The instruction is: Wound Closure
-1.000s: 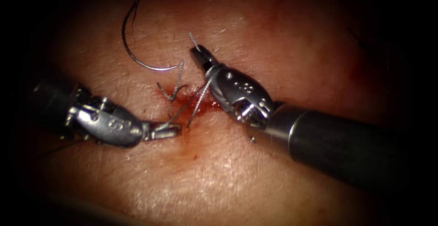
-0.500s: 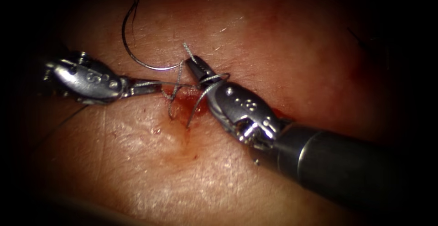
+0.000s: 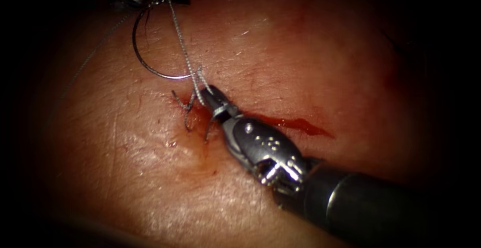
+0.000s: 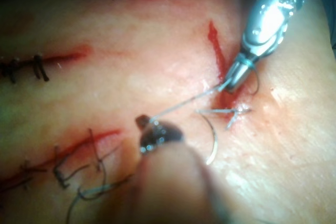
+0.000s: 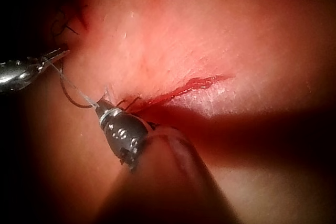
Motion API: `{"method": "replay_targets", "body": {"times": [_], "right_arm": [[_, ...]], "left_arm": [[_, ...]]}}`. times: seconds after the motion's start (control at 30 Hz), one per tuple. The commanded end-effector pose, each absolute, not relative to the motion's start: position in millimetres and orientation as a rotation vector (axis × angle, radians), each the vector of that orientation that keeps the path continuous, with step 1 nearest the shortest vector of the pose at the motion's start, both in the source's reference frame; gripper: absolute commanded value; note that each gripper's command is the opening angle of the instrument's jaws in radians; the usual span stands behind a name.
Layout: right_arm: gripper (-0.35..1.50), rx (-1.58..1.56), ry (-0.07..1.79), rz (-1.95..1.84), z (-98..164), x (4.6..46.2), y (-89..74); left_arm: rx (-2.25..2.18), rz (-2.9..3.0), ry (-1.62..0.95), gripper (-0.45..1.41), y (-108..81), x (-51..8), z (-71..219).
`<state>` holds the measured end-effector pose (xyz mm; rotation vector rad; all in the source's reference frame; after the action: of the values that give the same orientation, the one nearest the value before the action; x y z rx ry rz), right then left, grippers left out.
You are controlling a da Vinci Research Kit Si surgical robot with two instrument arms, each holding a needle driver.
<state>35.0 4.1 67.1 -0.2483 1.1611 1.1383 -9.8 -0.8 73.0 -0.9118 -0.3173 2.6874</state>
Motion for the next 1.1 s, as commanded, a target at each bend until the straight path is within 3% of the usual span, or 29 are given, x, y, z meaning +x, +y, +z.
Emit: {"method": "replay_targets", "body": {"times": [0.03,0.53,1.1], "right_arm": [[-0.35,-0.232,1.156,1.134,67.8,36.3,2.4],[-0.35,-0.181,1.098,1.071,68.3,34.5,-5.3],[-0.35,-0.109,1.143,1.008,66.4,36.4,-8.5]], "left_arm": [[-0.906,2.686,-0.323,-0.45,-1.0,-10.3,73.7],[-0.929,2.596,-0.397,-0.45,12.1,-13.2,71.6],[-0.958,2.525,-0.289,-0.45,21.0,-13.3,70.8]]}}
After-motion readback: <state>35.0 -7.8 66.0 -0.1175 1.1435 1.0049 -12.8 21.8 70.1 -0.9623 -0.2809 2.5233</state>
